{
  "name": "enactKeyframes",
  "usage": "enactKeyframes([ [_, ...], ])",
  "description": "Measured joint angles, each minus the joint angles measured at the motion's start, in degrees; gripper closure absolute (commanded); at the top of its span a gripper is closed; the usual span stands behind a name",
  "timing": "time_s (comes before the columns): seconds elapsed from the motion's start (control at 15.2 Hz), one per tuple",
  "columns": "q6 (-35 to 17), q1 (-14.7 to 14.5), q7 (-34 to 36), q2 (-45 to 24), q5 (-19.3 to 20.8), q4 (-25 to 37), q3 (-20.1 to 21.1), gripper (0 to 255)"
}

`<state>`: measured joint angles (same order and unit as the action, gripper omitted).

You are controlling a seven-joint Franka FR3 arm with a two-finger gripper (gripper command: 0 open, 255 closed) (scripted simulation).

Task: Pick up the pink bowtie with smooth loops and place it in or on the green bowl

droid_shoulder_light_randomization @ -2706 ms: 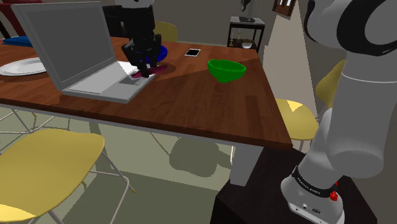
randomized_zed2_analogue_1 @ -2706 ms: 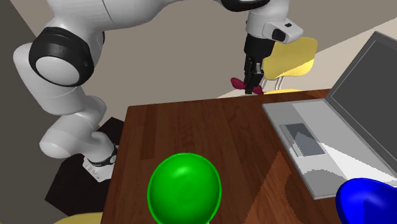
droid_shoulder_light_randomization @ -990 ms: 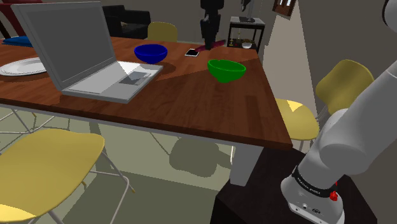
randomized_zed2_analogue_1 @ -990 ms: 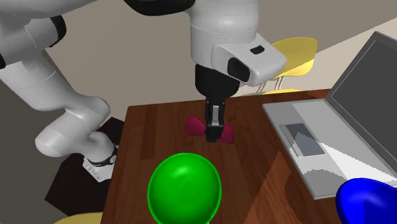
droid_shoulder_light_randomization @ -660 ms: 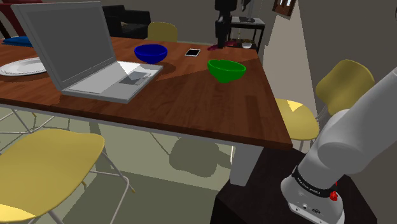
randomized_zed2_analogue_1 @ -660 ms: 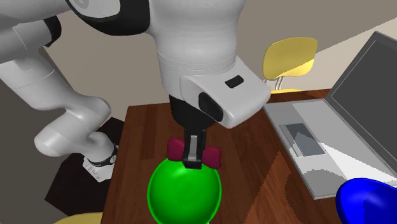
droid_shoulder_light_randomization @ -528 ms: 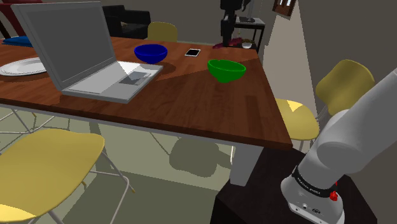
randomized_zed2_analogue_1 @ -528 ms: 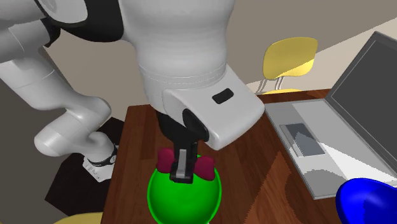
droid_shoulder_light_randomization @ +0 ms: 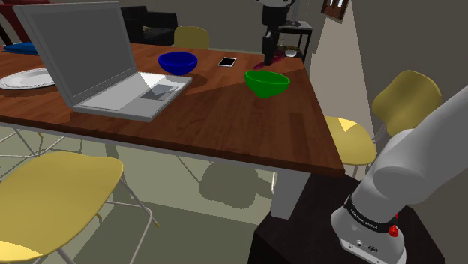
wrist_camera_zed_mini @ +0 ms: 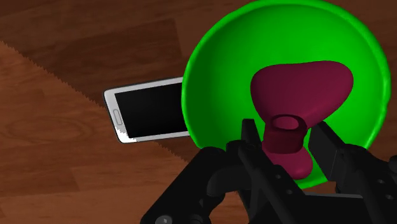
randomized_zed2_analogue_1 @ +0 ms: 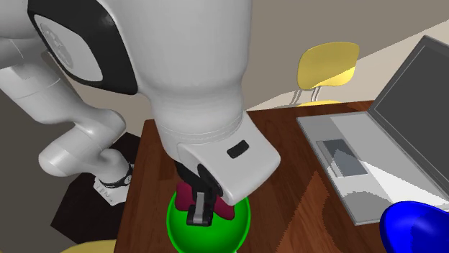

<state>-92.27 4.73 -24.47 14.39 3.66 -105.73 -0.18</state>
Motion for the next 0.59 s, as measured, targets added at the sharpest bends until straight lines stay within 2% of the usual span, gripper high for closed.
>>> enactKeyframes([
  [0.59,-5.6,0.0,0.3,1.0,0.0,-6.7,0.0,255],
])
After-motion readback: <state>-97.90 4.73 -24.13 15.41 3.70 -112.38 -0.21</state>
